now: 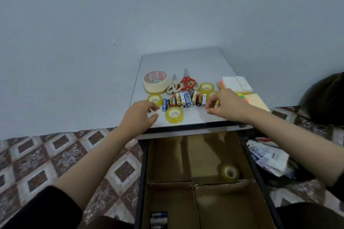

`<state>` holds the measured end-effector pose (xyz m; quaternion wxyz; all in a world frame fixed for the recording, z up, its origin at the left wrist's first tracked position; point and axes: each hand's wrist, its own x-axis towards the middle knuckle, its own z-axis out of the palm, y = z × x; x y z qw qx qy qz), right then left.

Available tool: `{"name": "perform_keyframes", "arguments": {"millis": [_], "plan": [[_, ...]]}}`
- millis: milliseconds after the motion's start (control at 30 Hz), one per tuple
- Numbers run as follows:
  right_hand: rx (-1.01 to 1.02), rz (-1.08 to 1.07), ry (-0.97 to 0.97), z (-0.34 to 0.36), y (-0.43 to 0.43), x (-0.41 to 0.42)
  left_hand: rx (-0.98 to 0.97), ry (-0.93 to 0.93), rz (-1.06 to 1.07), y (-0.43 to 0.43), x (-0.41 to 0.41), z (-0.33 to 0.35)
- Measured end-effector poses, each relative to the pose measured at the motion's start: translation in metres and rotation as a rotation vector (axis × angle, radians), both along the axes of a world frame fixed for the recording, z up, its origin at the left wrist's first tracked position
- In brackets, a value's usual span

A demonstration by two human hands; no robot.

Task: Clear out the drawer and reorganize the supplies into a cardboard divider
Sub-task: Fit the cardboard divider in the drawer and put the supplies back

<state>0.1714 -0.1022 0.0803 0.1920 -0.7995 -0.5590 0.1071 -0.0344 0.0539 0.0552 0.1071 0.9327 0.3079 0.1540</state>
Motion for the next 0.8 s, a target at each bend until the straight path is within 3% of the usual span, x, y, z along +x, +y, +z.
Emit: {"name": "perform_keyframes", "arguments": {"millis": [167, 333, 800], "plan": [[-0.016, -0.070, -0.097, 0.018, 0.017, 0.029, 0.065, 0.227, -0.067, 0.021, 0.032, 0.015], [-0.076, -0.079, -0.054, 0.014, 0.033, 0.040, 0.081, 0.433, -0.137, 0.036, 0.052, 0.017], [-0.159, 0.037, -0.075, -0.007, 0.084, 0.040, -0.008, 0.395, -0.204, 0.046, 0.065, 0.010]]}}
